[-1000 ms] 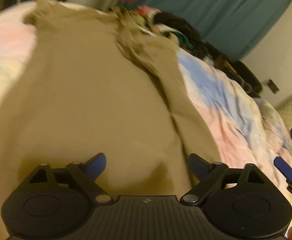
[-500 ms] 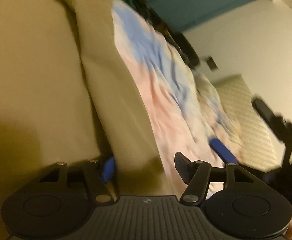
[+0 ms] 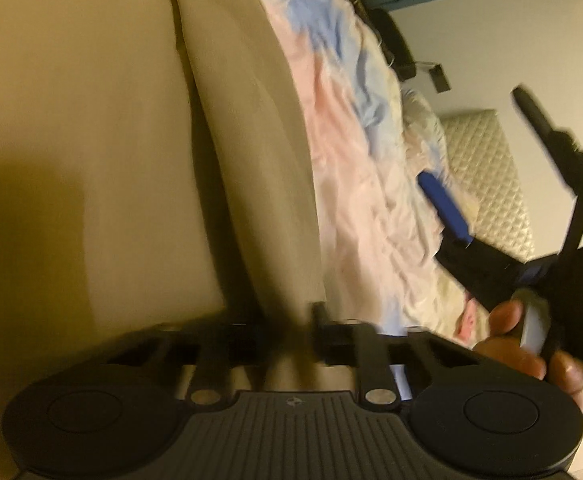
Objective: Fold clothes
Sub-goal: 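Grasp the shirt side with the left tool and fold it over the center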
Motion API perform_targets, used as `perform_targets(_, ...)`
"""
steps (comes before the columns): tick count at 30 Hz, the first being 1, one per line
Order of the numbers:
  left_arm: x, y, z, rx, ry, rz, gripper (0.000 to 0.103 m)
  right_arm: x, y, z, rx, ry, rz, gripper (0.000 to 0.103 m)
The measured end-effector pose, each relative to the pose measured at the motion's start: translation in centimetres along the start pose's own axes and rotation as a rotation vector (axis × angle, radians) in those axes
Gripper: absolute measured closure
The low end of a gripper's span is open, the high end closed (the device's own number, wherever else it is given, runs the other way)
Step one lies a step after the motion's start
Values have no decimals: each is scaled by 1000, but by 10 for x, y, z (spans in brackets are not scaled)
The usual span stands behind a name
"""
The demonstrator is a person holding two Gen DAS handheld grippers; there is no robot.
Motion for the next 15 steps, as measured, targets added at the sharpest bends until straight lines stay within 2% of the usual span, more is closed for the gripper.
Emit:
perform_targets(5, -2, 10, -21, 13, 57, 38, 99, 2, 4, -2, -53, 12, -24, 9)
perform_targets(10, -4, 17, -53, 32, 104, 0, 100, 1, 9, -6, -86, 14, -24, 9)
perform_targets(15, -6, 7, -65, 128, 136, -13, 100, -3, 4, -4, -106, 4, -68, 9)
Point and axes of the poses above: each gripper's, at about its wrist camera, not at the fingertips, and z roughly the way its jaws point, y to its right, x to its top, the point moved 7 cm from there along z, roughly the way its jaws point, and after that the axes turned 2 degrees about -z, right-handed, at the moved point
